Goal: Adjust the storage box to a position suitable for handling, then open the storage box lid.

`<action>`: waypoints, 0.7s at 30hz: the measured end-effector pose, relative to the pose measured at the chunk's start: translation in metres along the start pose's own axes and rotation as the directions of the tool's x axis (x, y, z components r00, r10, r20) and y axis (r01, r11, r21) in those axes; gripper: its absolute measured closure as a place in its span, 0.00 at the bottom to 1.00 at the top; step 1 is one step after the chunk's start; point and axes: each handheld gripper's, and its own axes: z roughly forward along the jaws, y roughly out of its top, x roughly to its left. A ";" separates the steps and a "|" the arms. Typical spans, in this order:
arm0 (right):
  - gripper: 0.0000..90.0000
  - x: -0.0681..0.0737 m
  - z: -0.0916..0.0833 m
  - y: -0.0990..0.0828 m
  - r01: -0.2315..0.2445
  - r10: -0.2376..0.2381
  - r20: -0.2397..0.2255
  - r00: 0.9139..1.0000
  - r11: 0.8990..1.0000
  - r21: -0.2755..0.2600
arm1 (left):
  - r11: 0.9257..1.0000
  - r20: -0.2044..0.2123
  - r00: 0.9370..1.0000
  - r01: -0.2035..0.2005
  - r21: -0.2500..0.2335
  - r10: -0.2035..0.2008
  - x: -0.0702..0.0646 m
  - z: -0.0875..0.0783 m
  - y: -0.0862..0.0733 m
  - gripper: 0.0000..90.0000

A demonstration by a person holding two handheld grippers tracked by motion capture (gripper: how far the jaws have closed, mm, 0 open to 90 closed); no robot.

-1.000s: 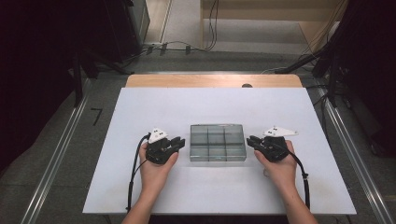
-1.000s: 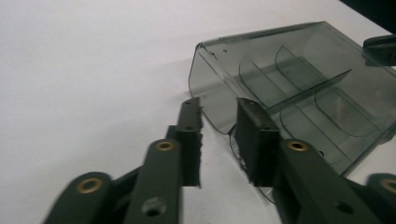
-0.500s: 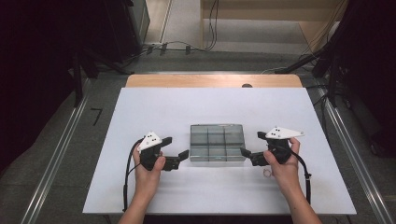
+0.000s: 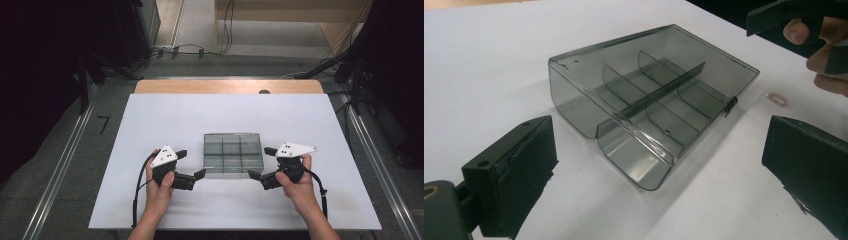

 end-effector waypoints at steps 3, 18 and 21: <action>0.06 0.007 0.003 0.002 0.007 -0.007 -0.047 0.999 1.000 0.006 | 1.000 -0.003 1.000 0.005 -0.004 -0.005 0.001 -0.001 0.000 0.01; 0.63 0.042 0.028 0.003 0.079 -0.078 -0.019 0.997 0.996 0.050 | 1.000 0.012 1.000 0.001 -0.001 0.000 0.000 -0.001 -0.003 0.01; 0.78 0.047 0.035 0.001 0.111 -0.110 -0.035 0.993 0.992 0.062 | 1.000 0.016 1.000 0.000 0.002 0.000 -0.001 0.001 -0.004 0.01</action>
